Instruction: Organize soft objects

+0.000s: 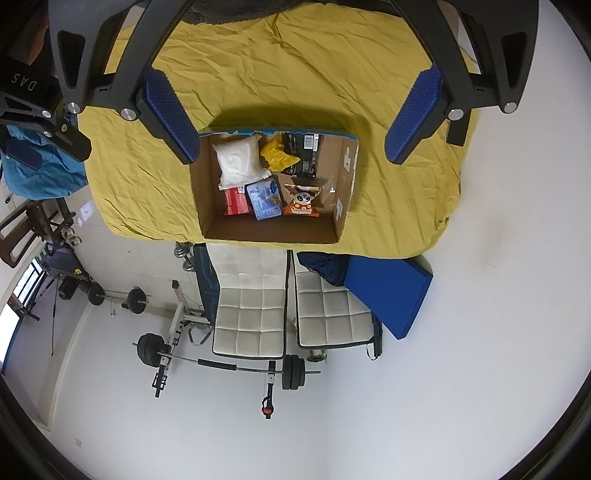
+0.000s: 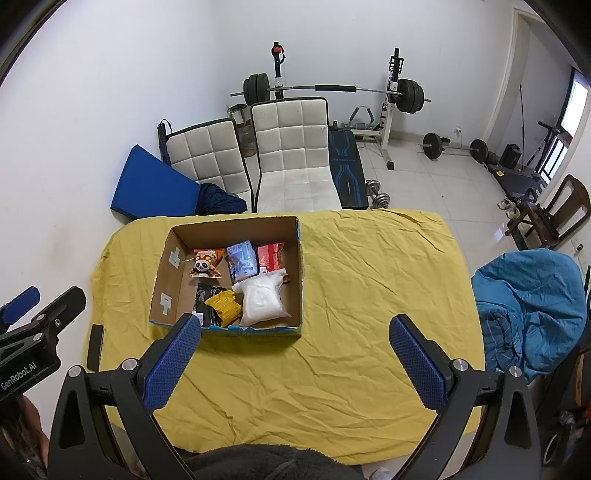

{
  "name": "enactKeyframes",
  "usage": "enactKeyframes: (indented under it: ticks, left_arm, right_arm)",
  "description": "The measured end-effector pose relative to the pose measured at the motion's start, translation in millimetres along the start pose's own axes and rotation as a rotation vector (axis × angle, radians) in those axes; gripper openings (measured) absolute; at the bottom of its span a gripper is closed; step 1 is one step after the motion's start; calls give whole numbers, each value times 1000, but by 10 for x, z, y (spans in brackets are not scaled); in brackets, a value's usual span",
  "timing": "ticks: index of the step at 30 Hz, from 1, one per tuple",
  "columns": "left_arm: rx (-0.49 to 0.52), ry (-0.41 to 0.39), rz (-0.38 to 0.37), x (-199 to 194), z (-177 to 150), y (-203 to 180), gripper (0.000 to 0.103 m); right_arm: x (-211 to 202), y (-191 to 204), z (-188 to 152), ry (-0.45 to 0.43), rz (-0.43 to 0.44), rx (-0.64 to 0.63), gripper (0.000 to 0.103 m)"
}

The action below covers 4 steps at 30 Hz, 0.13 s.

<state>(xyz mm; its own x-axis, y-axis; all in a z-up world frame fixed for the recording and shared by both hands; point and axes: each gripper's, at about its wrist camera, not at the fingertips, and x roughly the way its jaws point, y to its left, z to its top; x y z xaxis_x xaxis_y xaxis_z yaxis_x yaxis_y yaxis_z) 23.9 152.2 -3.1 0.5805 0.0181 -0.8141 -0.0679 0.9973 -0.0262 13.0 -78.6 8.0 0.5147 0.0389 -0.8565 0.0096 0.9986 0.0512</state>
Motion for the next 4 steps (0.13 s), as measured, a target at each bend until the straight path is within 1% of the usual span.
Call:
enactKeyframes:
  ticks: [4]
  left_arm:
    - [-2,7,-3,32,30,28,103]
  right_arm:
    - [18,-6,8,1,0,-4,103]
